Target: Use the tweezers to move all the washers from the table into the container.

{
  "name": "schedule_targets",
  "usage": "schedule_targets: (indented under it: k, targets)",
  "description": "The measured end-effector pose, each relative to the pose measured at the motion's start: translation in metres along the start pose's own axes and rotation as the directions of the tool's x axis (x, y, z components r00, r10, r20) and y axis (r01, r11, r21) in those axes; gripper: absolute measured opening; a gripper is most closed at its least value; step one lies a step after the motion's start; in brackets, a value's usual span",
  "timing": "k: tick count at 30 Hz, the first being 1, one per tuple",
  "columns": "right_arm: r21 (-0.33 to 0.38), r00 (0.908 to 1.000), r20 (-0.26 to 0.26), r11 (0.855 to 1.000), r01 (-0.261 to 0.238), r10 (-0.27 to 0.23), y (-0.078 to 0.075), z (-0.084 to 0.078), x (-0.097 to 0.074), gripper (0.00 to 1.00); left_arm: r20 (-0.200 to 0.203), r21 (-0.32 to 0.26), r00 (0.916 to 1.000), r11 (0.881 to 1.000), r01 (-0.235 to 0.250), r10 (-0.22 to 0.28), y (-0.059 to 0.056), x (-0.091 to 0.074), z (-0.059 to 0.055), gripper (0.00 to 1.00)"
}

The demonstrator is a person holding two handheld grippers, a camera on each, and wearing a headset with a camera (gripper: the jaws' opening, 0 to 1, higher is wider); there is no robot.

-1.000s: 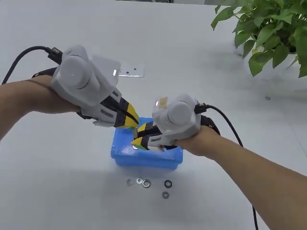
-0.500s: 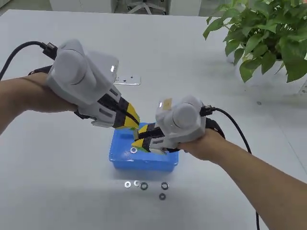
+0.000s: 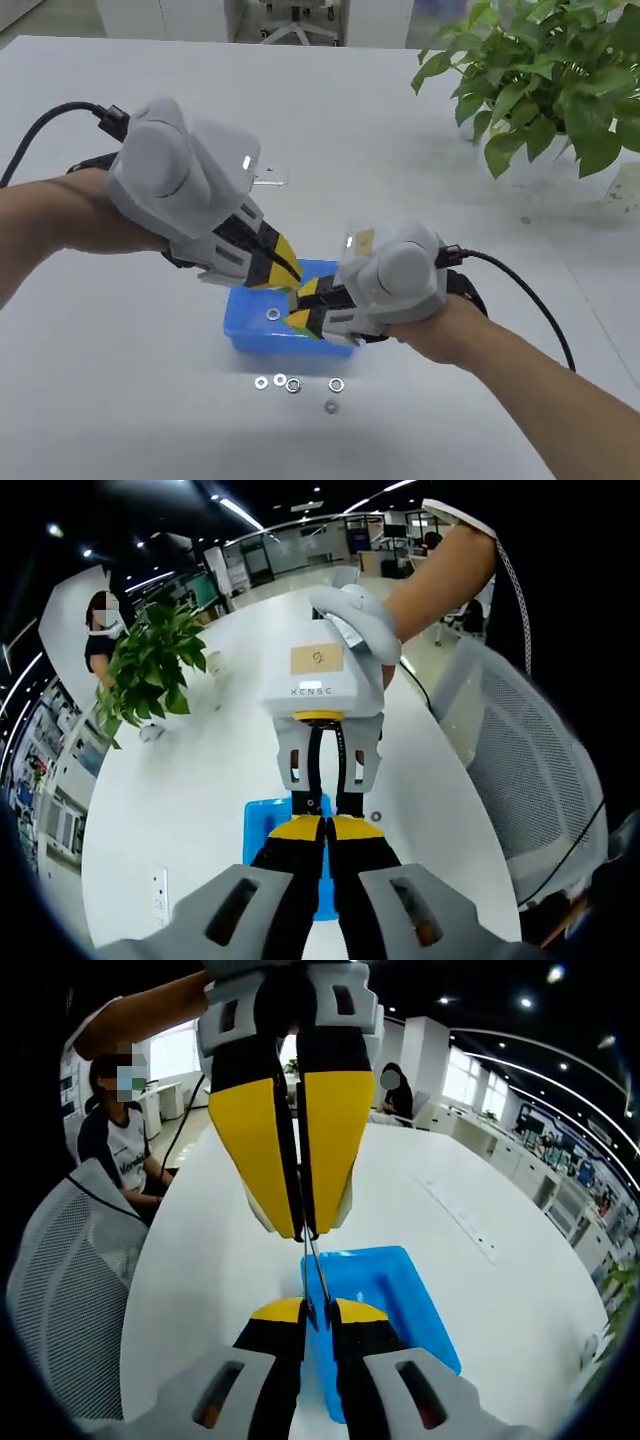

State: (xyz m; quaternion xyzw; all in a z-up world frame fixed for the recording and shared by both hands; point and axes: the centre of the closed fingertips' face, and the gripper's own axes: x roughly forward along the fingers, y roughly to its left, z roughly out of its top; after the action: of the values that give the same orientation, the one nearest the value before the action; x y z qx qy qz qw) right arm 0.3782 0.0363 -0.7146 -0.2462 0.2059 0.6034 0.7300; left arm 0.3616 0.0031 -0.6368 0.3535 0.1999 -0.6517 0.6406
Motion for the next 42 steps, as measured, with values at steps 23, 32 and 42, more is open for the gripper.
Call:
schedule_targets:
  k: [23, 32, 42]
  targets:
    - [0.011, 0.9994, -0.035, 1.000, 0.001, 0.000, 0.036, -0.039, -0.010, 0.11, 0.020, 0.005, 0.9995, 1.000, 0.025, -0.025, -0.037, 0.034, 0.006, 0.05]
    - [0.026, 0.9984, -0.054, 1.000, -0.014, 0.015, 0.049, -0.055, -0.007, 0.11, 0.016, -0.010, 0.9984, 0.998, 0.054, -0.054, -0.047, 0.048, -0.001, 0.05]
    - [0.026, 0.9962, -0.083, 0.999, -0.026, 0.028, 0.058, -0.070, -0.005, 0.11, 0.011, -0.023, 0.9964, 0.996, 0.084, -0.084, -0.056, 0.060, -0.007, 0.05]
